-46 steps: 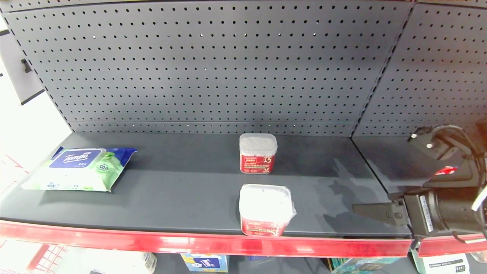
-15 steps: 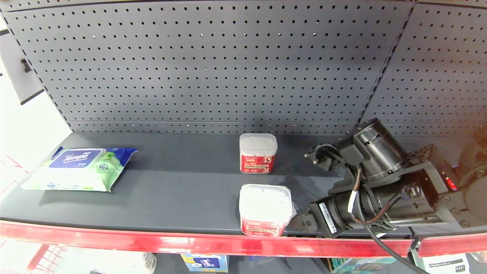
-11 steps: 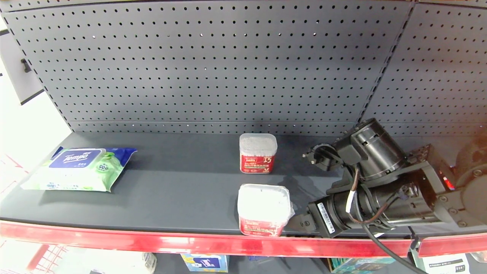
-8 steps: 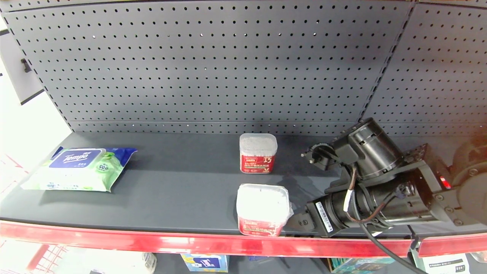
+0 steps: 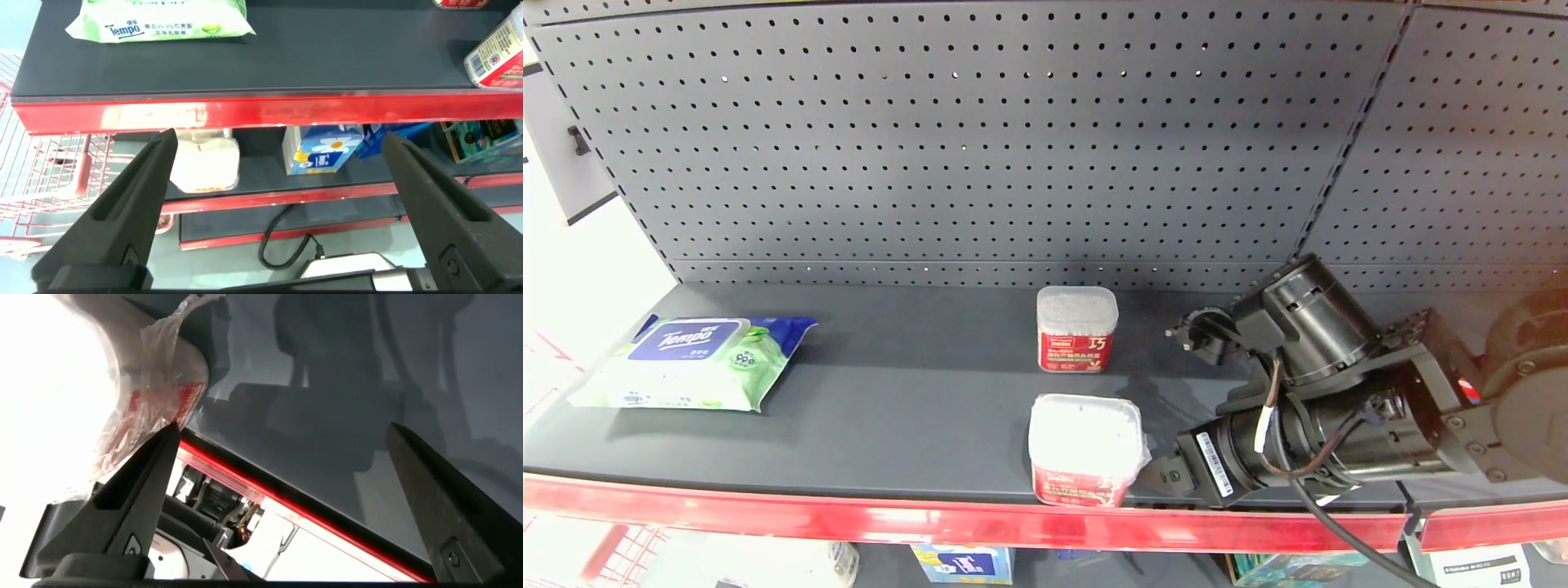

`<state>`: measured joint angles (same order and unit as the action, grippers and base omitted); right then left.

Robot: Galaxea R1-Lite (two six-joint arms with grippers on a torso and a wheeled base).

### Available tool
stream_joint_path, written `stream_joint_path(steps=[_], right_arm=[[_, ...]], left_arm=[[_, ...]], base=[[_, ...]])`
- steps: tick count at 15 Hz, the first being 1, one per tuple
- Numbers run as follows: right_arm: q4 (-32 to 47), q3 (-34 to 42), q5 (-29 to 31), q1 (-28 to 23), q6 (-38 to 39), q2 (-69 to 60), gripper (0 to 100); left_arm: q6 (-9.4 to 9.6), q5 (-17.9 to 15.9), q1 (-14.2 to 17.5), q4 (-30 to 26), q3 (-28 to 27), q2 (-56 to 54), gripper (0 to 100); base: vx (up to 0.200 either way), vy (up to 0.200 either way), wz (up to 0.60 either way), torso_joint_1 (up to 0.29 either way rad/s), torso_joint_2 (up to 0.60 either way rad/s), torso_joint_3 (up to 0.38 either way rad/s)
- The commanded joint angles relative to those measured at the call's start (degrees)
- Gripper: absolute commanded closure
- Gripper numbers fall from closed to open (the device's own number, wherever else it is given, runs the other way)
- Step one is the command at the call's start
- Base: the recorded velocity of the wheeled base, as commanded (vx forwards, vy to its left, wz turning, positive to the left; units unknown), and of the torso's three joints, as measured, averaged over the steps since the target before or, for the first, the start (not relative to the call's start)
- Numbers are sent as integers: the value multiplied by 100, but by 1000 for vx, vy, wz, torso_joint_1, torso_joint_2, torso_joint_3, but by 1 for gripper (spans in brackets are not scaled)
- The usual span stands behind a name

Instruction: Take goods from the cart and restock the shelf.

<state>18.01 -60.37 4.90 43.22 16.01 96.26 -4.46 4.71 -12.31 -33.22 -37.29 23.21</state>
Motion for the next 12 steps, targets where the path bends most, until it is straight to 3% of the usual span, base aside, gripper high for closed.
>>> stream_joint_path(steps=[1,6,8,12], right_arm=[[1,7,11,11,-1,-2,0],[10,271,169,20,-1,-415,0],[-69,623,529,73,-10,-1004,0],[-60,842,837,91,-1,-1382,0]], left_arm=[[-2,4,1,0,11,26,0],[-2,-14,1,0,20,70,0],[-2,-14,1,26,161,43,0],[7,-22,-8,465,328,184,0]], base=[[0,0,0,0,0,0],[0,0,0,0,0,0],[0,0,0,0,0,0],[0,0,0,0,0,0]])
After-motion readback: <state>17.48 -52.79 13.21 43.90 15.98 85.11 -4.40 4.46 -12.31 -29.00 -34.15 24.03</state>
